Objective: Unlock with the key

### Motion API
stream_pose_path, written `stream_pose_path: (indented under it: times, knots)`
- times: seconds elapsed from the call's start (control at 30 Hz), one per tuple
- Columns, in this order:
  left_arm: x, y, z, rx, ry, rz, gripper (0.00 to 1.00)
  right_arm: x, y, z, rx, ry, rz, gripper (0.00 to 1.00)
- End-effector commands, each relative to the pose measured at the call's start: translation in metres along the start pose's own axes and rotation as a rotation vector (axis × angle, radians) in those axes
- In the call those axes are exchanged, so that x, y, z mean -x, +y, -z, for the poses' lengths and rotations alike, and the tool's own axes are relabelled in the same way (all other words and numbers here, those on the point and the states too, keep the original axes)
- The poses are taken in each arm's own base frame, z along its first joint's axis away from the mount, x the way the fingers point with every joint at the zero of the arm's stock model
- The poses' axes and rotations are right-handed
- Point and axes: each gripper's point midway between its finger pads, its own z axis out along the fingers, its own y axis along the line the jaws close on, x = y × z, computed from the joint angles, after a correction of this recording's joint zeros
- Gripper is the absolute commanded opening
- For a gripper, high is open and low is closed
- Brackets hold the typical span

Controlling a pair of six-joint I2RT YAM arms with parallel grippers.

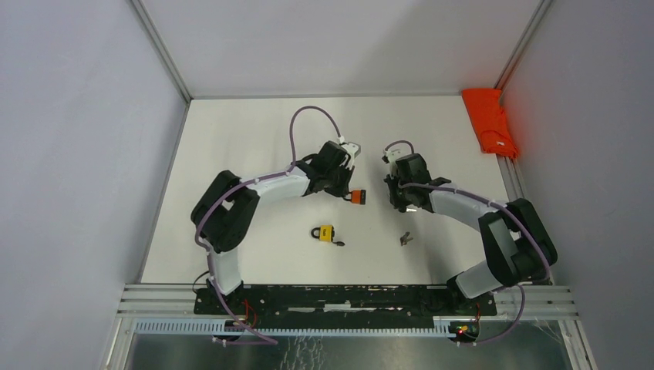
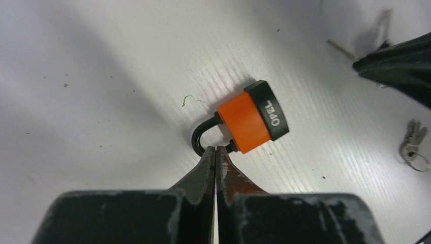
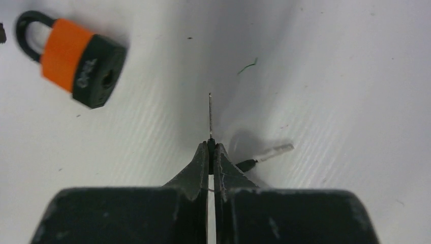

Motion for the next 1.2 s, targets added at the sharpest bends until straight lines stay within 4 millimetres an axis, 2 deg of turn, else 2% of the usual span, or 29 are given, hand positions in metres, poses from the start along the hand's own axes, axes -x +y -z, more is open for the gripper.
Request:
stream_pose_path:
  times: [0.0, 0.07, 0.13, 0.23, 0.4, 0.6, 0.87, 0.93, 1.17]
  knots:
    - [0.041, -0.012, 0.042, -0.011, -0.131, -0.045, 0.11, 0.02, 0.02, 0.02, 0.106, -0.093, -0.017, 0.0]
    - [0.044, -0.013, 0.05, -0.012, -0.159, -0.08, 0.25, 0.027, 0.021, 0.025, 0.112, -0.119, -0.027, 0.0]
    - [0.043, -0.012, 0.054, 0.006, -0.172, -0.124, 0.3, 0.032, 0.02, 0.03, 0.102, -0.142, -0.042, 0.0]
    - [0.034, -0.007, 0.048, 0.024, -0.148, -0.135, 0.36, 0.041, 0.012, 0.043, 0.062, -0.195, -0.067, 0.0]
    - [0.017, -0.011, 0.036, 0.008, -0.102, -0.082, 0.36, 0.05, -0.003, 0.061, 0.004, -0.253, -0.079, 0.0]
    - [0.0, -0.005, 0.022, 0.047, -0.048, -0.037, 0.36, 0.045, -0.009, 0.07, 0.001, -0.266, -0.085, 0.0]
    - [-0.003, 0.006, 0.007, 0.12, 0.005, -0.012, 0.37, 0.041, -0.016, 0.072, -0.01, -0.272, -0.1, 0.0]
    - [-0.002, 0.007, 0.006, 0.123, 0.002, -0.013, 0.37, 0.04, -0.012, 0.072, 0.016, -0.272, -0.096, 0.0]
    - [0.012, 0.001, 0.008, 0.113, -0.034, 0.003, 0.41, 0.038, -0.008, 0.068, 0.04, -0.268, -0.096, 0.0]
